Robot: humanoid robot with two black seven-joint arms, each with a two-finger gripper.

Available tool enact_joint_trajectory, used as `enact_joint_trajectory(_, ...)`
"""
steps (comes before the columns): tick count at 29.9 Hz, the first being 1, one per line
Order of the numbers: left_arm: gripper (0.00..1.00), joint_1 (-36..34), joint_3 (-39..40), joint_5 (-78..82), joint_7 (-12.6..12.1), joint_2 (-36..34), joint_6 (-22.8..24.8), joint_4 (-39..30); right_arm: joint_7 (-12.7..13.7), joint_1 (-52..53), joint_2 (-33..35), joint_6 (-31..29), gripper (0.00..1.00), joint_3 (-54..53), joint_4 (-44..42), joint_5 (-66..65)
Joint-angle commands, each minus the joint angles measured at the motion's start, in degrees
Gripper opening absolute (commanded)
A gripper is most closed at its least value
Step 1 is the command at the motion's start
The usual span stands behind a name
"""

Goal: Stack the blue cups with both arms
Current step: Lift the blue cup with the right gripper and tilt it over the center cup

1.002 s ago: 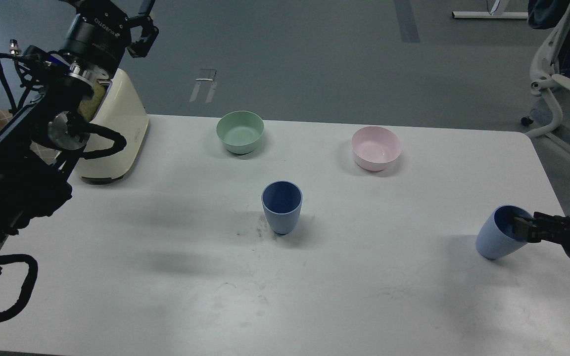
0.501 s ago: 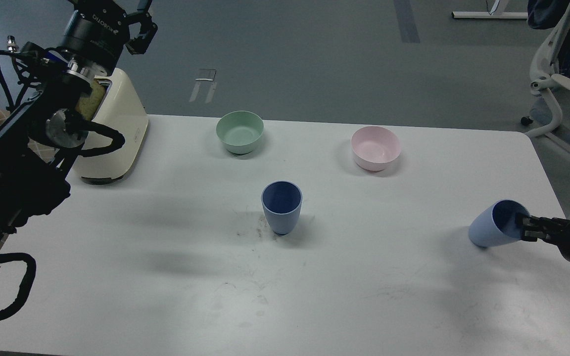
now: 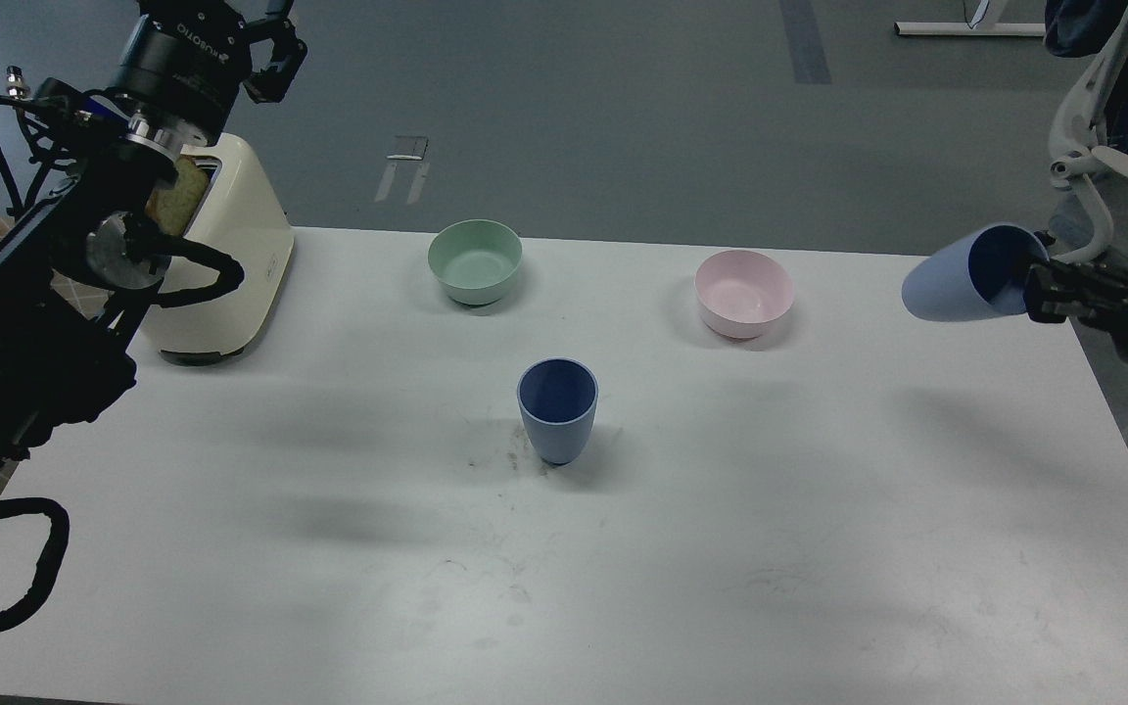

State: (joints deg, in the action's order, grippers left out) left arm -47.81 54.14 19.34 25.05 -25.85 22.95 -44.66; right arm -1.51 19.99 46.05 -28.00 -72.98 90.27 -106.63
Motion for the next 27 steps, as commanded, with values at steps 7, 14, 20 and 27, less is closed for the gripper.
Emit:
enact_joint_trajectory(7, 0.97, -0.71, 0.0, 0.0, -0.09, 0.72, -0.01, 0.02, 1.76, 21.2, -11.06, 0.0, 0.0, 20.29, 3.95, 2.74)
enact_joint_trajectory(14, 0.98, -0.62, 0.0, -0.26, 0.0, 0.37, 0.07, 0.19, 7.65, 26.15, -20.03, 0.0, 0.0, 29.2, 3.33, 2.65)
enact_joint_trajectory(20, 0.98, -0.62, 0.08, -0.35, 0.09, 0.19, 0.16, 0.19, 8.54, 29.75, -22.23, 0.0, 0.0, 36.4, 0.96, 2.13)
enact_joint_trajectory(27, 0.98, -0.53, 0.08, -0.18, 0.09, 0.28, 0.6, 0.1, 8.54, 33.27, -24.08, 0.0, 0.0, 40.72, -2.29, 2.48)
